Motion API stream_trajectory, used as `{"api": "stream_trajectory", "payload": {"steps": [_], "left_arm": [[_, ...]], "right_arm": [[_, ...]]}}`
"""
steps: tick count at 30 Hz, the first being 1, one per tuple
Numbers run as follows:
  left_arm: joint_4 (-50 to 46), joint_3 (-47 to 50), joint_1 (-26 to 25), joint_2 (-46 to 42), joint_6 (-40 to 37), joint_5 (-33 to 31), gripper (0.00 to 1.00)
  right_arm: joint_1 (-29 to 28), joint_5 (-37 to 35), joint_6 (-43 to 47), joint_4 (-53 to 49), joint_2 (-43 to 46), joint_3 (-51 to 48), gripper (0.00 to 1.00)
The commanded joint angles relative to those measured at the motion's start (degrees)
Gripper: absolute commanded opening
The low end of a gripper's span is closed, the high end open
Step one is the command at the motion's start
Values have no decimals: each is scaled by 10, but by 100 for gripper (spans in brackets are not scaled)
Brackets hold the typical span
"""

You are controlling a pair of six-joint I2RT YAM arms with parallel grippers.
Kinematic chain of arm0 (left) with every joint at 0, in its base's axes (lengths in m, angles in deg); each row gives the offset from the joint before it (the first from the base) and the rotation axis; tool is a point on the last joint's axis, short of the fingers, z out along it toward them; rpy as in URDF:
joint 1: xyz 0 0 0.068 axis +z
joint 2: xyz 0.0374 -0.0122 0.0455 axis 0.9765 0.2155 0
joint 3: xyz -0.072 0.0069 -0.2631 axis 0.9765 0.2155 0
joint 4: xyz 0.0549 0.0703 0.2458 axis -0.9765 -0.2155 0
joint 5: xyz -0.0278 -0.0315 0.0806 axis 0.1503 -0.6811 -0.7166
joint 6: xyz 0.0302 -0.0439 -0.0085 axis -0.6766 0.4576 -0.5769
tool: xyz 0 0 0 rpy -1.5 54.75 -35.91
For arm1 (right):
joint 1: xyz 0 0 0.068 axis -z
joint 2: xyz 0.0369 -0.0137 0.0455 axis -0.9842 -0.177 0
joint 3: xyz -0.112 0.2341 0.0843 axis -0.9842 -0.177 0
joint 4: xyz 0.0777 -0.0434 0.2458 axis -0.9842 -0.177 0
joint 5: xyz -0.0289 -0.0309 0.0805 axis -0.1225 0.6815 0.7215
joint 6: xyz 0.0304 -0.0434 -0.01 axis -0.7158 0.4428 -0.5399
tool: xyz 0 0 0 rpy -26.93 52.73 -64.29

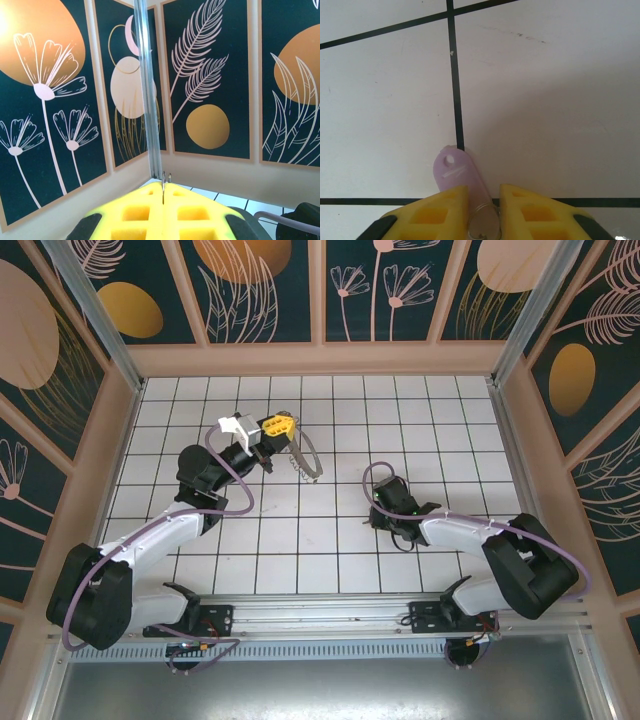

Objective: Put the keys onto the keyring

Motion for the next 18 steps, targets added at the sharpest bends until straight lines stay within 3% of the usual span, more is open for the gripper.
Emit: {"api": "stream_trajectory", "payload": {"steps": [1,4,9,18], "left_arm": [[44,-2,-3,3,9,-5,0],[45,-3,-3,4,10,-5,0],[46,-2,-3,3,13,-4,0],[47,-1,-3,2,13,-4,0]], "right_arm": [[-6,-12,3,-17,-9,12,21],[-5,-12,4,-18,-7,13,16],[-6,-14,9,-28,2,17,1],[-3,-15,28,-42,41,39,0]]}}
